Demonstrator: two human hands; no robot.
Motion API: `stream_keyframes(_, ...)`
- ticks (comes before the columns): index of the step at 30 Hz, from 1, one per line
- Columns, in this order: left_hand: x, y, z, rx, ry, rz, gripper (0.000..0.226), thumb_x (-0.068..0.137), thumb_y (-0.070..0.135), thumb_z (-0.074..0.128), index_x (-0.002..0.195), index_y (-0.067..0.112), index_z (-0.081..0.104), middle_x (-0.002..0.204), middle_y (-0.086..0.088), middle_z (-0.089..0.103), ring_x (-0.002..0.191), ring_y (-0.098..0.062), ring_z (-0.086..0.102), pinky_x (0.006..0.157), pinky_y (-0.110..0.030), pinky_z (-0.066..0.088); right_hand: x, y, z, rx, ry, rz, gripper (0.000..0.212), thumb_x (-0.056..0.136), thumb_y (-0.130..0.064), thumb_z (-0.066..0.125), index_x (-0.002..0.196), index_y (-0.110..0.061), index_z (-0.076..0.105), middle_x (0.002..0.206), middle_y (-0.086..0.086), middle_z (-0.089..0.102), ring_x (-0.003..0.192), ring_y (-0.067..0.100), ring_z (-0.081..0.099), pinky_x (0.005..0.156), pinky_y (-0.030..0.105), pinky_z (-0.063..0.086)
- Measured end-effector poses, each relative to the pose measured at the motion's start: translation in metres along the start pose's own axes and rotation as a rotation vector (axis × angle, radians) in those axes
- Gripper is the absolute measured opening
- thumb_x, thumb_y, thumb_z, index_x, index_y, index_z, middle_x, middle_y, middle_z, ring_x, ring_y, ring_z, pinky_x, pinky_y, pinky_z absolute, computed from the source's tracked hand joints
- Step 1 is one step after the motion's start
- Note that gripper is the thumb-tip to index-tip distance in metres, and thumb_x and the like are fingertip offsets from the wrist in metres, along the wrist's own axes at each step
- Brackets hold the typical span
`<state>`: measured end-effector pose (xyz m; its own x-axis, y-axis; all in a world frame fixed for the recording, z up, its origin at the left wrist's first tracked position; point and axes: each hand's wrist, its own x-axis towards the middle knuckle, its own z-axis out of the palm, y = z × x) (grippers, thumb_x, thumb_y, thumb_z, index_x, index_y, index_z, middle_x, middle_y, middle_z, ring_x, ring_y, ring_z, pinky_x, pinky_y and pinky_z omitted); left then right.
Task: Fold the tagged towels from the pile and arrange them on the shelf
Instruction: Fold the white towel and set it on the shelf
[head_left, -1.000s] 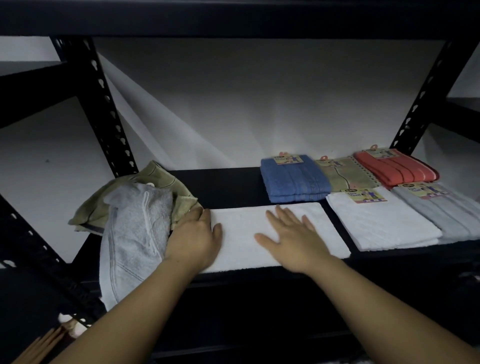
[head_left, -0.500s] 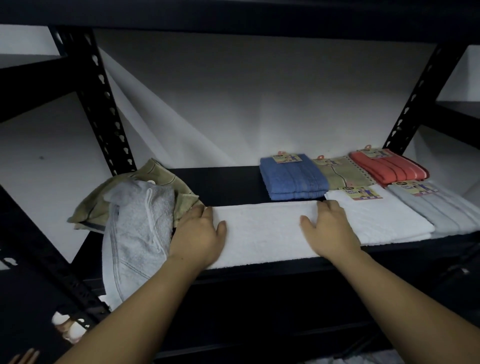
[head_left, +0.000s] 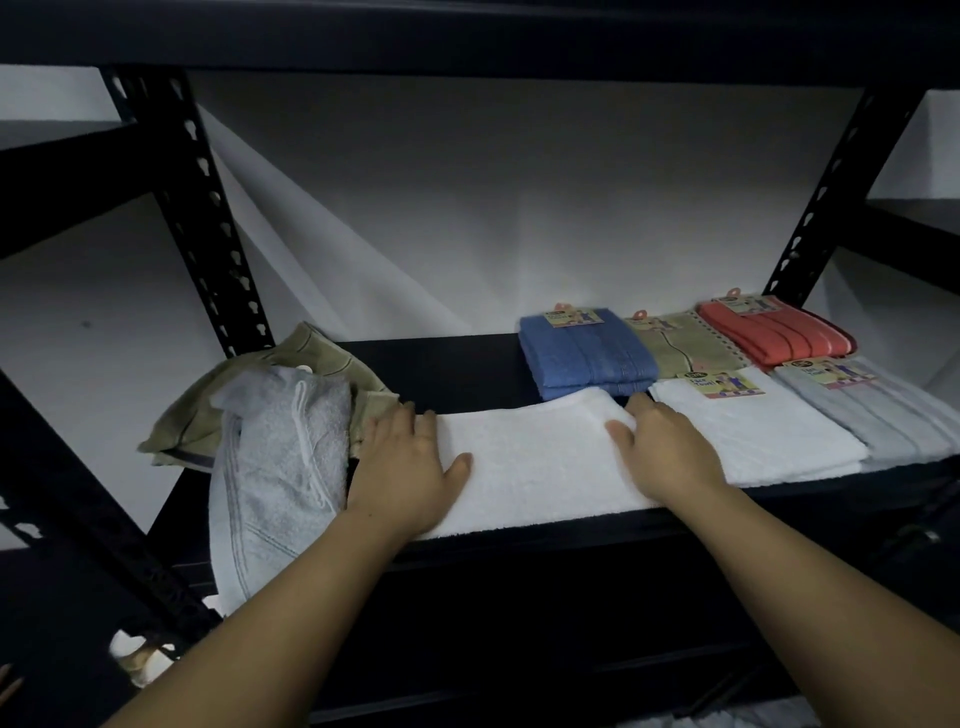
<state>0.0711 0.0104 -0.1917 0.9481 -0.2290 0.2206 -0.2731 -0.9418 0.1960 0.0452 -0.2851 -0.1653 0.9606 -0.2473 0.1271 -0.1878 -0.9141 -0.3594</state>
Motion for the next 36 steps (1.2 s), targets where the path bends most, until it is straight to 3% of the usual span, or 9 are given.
stream_keyframes(4,0.011,0.008,-0.001,-0.181,-0.071,0.379,0.075,0.095,0.072,0.032,0.150,0.024,0.051,0.164,-0.005,0.037,0.157,-0.024,0.019,0.128,-0.047,0.016,0.003,0.005,-0.025,0.211,-0.057,-0.033,0.017,0.101,-0.036,0.063,0.109,-0.025,0.052,0.092,-0.003,0.063,0.085,0.023,0.059,0.064,0.034,0.041)
stream_keyframes(7,0.018,0.019,0.002,-0.241,-0.219,0.498,0.056,0.100,0.063,0.040,0.148,0.035,0.053,0.163,0.004,0.039,0.156,-0.012,0.018,0.128,-0.042,0.017,0.004,0.010,-0.048,0.409,-0.030,-0.072,0.033,0.095,-0.022,0.072,0.121,-0.034,0.056,0.099,-0.017,0.057,0.090,0.015,0.058,0.068,0.027,0.041)
stream_keyframes(11,0.026,0.037,0.007,-0.244,-0.283,0.504,0.046,0.104,0.054,0.047,0.149,0.044,0.049,0.163,0.006,0.037,0.152,-0.011,0.026,0.125,-0.031,0.020,0.008,0.022,-0.073,0.558,0.004,-0.105,0.032,0.091,-0.015,0.076,0.116,-0.033,0.066,0.107,0.004,0.066,0.094,0.025,0.064,0.071,0.031,0.046)
stream_keyframes(15,0.034,0.060,0.014,-0.207,-0.293,0.557,0.048,0.103,0.060,0.043,0.150,0.050,0.044,0.162,0.004,0.037,0.149,-0.015,0.029,0.122,-0.029,0.021,0.016,0.032,-0.089,0.660,0.042,-0.138,0.024,0.089,-0.009,0.078,0.097,-0.032,0.074,0.109,0.005,0.071,0.099,0.029,0.067,0.086,0.043,0.054)
stream_keyframes(20,0.041,0.088,0.020,-0.145,-0.290,0.560,0.058,0.095,0.075,0.039,0.148,0.052,0.044,0.158,0.004,0.037,0.146,-0.017,0.029,0.121,-0.037,0.022,0.022,0.030,-0.102,0.710,0.043,-0.152,0.019,0.088,-0.005,0.078,0.094,-0.023,0.077,0.108,0.009,0.074,0.102,0.030,0.069,0.084,0.037,0.053)
stream_keyframes(25,0.044,0.097,0.023,-0.140,-0.291,0.525,0.058,0.095,0.074,0.041,0.148,0.051,0.045,0.157,0.004,0.036,0.145,-0.018,0.028,0.123,-0.039,0.018,0.020,0.010,-0.106,0.726,-0.016,-0.186,0.021,0.086,-0.004,0.079,0.098,-0.021,0.078,0.109,0.008,0.074,0.097,0.022,0.071,0.080,0.026,0.053)
stream_keyframes(28,0.044,0.090,0.016,-0.168,-0.292,0.523,0.064,0.096,0.072,0.044,0.152,0.042,0.045,0.160,0.003,0.036,0.148,-0.019,0.028,0.127,-0.045,0.013,0.017,-0.009,-0.102,0.716,-0.078,-0.191,0.025,0.086,-0.003,0.076,0.102,-0.022,0.079,0.113,0.002,0.074,0.098,0.016,0.071,0.076,0.019,0.053)
stream_keyframes(32,0.040,0.051,-0.001,-0.257,-0.217,0.442,0.072,0.092,0.069,0.054,0.151,0.028,0.047,0.156,0.005,0.042,0.142,-0.018,0.037,0.120,-0.036,0.030,0.012,-0.035,-0.089,0.711,-0.178,-0.150,0.030,0.084,-0.009,0.079,0.106,-0.028,0.078,0.108,0.001,0.075,0.095,0.018,0.073,0.080,0.033,0.059)
stream_keyframes(36,0.023,0.004,-0.011,-0.238,-0.255,0.364,0.103,0.076,0.087,0.053,0.156,0.025,0.039,0.159,0.008,0.037,0.144,-0.013,0.034,0.120,-0.034,0.032,0.005,-0.062,-0.065,0.669,-0.255,-0.179,0.035,0.080,-0.017,0.088,0.112,-0.027,0.076,0.092,-0.006,0.073,0.077,0.014,0.070,0.078,0.027,0.053)
